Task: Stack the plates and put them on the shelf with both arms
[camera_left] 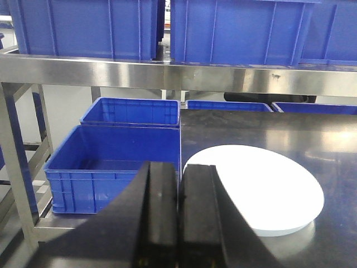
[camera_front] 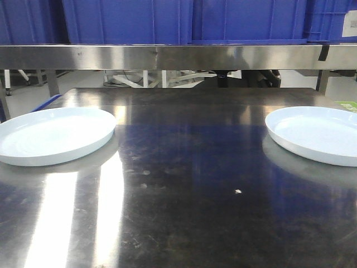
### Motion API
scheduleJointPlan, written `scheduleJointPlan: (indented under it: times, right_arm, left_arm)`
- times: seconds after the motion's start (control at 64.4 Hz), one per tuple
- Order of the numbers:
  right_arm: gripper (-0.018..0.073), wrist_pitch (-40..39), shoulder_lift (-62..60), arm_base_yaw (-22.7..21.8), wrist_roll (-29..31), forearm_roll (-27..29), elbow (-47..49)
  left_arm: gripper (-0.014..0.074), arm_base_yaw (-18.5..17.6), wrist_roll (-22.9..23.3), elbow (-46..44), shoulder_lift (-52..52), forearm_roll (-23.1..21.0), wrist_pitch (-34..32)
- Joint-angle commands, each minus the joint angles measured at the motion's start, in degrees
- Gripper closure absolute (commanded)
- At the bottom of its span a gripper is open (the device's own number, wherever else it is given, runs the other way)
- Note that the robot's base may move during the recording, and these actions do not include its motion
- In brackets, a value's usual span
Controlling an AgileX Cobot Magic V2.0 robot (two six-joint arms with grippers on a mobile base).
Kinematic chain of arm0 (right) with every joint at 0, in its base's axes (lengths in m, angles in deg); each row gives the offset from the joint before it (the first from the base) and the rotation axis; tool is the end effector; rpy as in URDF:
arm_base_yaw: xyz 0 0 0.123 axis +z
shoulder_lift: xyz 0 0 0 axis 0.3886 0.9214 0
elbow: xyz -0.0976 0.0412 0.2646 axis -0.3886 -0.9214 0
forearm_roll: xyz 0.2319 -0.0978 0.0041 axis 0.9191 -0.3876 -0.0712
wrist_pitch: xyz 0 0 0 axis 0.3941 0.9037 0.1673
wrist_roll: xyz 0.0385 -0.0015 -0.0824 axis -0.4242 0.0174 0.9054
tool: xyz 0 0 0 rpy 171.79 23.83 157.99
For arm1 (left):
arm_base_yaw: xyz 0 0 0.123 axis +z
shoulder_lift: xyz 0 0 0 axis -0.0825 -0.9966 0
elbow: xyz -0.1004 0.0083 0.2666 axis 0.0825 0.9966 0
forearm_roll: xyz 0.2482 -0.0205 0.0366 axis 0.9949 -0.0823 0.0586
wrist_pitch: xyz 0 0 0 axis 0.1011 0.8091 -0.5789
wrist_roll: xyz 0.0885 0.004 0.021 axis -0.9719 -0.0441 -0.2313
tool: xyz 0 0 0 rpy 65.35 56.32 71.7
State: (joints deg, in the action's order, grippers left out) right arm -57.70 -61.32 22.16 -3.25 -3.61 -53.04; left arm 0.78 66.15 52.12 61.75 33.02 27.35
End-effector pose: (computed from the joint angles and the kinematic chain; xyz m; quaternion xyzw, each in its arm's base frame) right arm 0.0564 0.0002 0.1962 0.0261 0.7104 0.0233 0.7029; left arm 0.0477 -0.0042 0.2350 0.0237 0.7189 -0.0325 0.6939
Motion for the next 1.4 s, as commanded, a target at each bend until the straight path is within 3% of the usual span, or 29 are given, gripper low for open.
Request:
scheduleJointPlan:
  times: [0.0, 0.404, 0.901, 1.227, 1.382]
  right_arm:
    - [0.0511, -4.84, -0.78, -0.07, 0.43, -0.26, 0.04]
    - [0.0511, -4.84, -0.78, -0.07, 0.43, -0.26, 0.04]
    - [0.0511, -4.84, -0.78, -0.07, 0.43, -0.26, 0.04]
    - [0.0511, -4.84, -0.78, -0.07, 0.43, -0.26, 0.04]
    - [0.0511, -4.84, -0.78, -0.07, 0.43, -0.26, 0.04]
  left_arm:
    - [0.0508, 0.02, -0.14, -3.54, -0.82, -0.43, -3.27]
    - [0.0508, 0.02, -0.14, -10.29, -13.52, -0.43, -2.49]
    - [0.0508, 0.02, -0.14, -23.25, -44.53, -0.81, -2.23]
    - [0.0509, 0.02, -0.14, -40.27, -63.69, -3.30, 16.02]
    - [0.0510, 0.02, -0.14, -47.09, -71.89, -4.38, 20.03]
